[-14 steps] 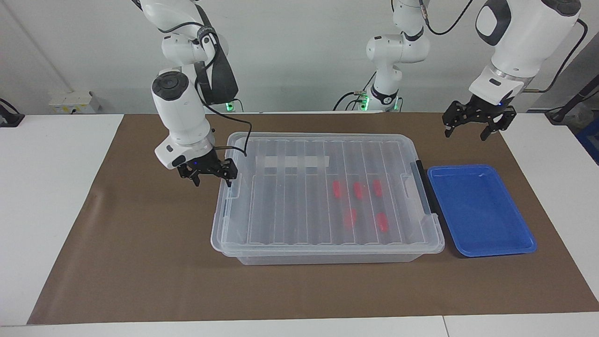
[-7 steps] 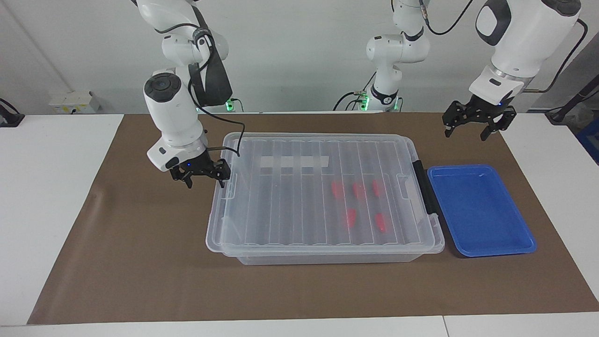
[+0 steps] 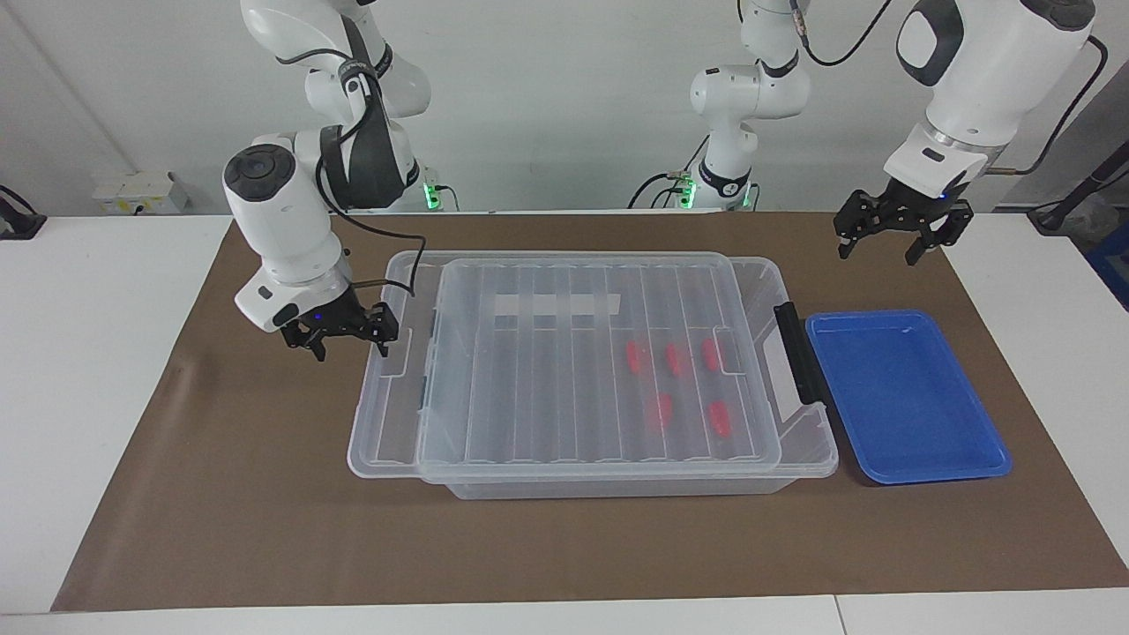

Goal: Place red block in blue tray from box
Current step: 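Grasp the lid edge with the right gripper and slide it open, then slide the lid farther open with the right gripper, then reach the left gripper into the box toward a red block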

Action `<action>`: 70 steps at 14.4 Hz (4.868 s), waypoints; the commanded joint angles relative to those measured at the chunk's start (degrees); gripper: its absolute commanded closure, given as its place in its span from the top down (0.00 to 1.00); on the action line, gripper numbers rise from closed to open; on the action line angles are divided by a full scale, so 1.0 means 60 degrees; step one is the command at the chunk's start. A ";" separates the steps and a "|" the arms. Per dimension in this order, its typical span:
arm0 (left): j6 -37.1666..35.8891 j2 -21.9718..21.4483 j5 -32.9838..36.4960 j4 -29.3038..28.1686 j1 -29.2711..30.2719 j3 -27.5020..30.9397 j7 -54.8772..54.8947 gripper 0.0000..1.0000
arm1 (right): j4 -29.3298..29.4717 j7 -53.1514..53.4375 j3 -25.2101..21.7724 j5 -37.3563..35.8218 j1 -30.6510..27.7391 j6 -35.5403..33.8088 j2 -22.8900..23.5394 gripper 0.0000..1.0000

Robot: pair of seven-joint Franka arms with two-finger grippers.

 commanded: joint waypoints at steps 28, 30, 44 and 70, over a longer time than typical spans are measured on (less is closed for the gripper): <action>-0.0146 -0.0309 0.0003 -0.0249 0.0102 -0.0064 -0.0048 1.00 | 0.0003 -0.4886 -0.2027 0.0003 -0.0091 -0.0615 -0.0398 0.99; -0.0161 -0.0324 0.0003 -0.0279 0.0190 -0.0020 -0.0208 1.00 | -0.0012 -0.4333 -0.1955 0.0003 -0.0091 -0.0673 -0.0559 0.99; 0.2311 0.0479 0.0720 -0.1070 -0.2064 -0.0152 -0.6695 1.00 | 0.0965 0.1015 -0.0154 0.0428 -0.0354 -0.2443 -0.1864 1.00; 0.7352 0.3440 0.1570 -0.2315 -0.2607 -0.0137 -0.7358 1.00 | 0.2200 0.1267 -0.0123 0.0428 -0.0472 -0.4731 -0.1966 1.00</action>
